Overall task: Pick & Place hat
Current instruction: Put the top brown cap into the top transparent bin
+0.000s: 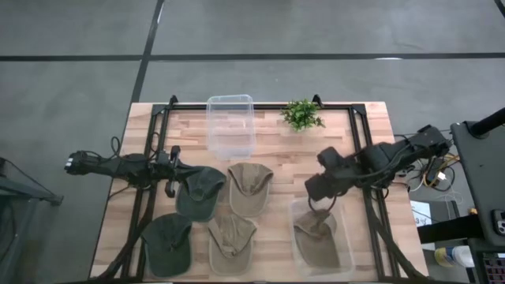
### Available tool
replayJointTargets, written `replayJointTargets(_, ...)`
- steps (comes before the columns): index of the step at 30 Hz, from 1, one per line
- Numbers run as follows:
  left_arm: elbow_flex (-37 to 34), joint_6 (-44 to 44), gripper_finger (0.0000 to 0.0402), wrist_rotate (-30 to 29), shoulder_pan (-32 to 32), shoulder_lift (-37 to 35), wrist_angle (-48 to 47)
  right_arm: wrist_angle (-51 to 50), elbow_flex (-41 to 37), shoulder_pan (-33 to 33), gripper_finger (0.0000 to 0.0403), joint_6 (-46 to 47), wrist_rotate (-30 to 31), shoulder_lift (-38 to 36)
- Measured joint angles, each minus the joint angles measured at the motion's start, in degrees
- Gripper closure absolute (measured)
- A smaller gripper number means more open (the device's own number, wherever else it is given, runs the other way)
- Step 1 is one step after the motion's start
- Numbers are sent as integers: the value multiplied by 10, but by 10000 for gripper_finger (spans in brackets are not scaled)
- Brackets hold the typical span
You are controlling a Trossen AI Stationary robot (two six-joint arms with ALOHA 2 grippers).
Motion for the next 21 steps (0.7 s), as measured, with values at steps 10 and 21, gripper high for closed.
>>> replayJointTargets(10,0,-2,401,0,0,0,4,71,0,-4,177,-183,196,-4)
replayJointTargets(21,-1,-50,401,-5,0,1,27,84,-2,-13,178,-262,239,13)
